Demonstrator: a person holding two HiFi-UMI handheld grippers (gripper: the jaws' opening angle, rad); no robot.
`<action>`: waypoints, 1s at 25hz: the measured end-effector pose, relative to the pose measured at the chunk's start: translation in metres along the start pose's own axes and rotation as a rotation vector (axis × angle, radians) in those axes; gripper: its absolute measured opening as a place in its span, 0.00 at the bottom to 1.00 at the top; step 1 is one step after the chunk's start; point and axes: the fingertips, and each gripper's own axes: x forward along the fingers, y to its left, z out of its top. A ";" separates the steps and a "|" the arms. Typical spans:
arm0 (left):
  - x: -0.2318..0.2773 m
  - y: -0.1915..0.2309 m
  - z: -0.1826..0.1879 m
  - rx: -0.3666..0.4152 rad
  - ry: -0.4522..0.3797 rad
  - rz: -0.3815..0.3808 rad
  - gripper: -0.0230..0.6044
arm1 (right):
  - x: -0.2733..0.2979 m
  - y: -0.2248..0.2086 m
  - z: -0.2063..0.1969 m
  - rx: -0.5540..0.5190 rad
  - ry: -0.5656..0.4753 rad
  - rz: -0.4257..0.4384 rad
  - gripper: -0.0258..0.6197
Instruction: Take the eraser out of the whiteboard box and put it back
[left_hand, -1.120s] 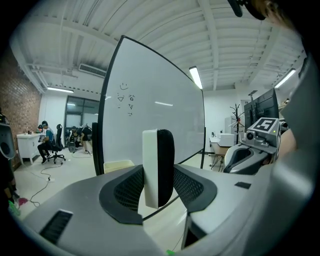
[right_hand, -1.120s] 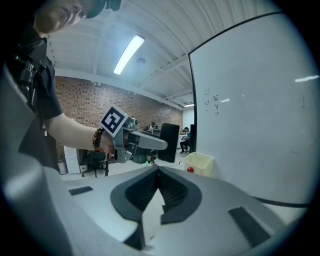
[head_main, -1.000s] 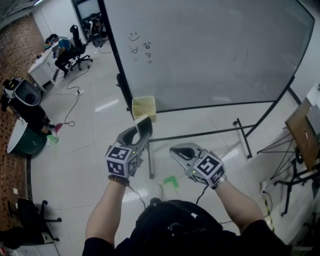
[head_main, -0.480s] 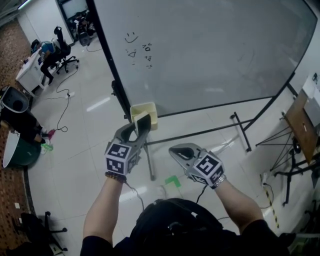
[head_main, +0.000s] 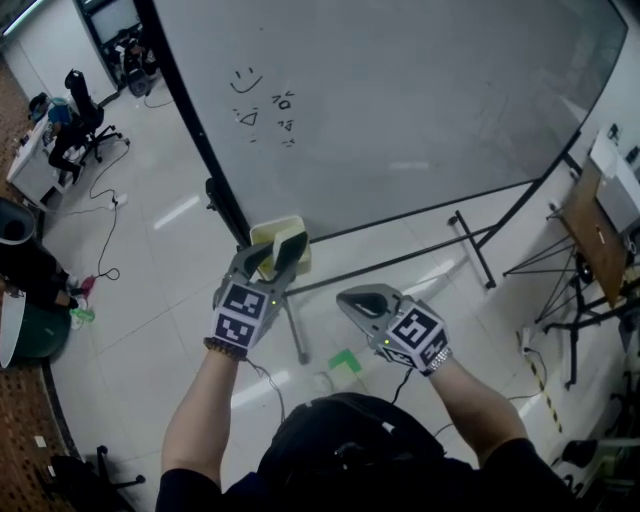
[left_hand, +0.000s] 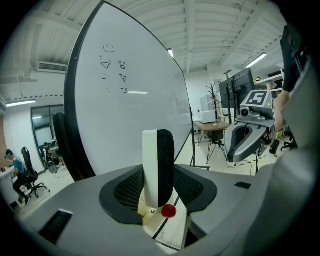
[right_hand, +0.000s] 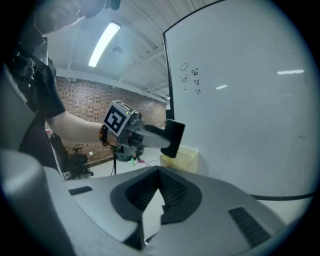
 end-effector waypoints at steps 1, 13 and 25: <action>0.003 0.001 -0.001 0.010 0.006 -0.011 0.32 | 0.002 -0.002 0.001 0.003 0.001 -0.005 0.08; 0.025 0.007 -0.015 0.044 0.042 -0.096 0.32 | 0.022 -0.017 0.007 0.008 0.013 -0.023 0.08; 0.028 0.021 -0.029 0.020 0.062 -0.056 0.36 | 0.032 -0.018 0.008 0.012 0.025 -0.014 0.08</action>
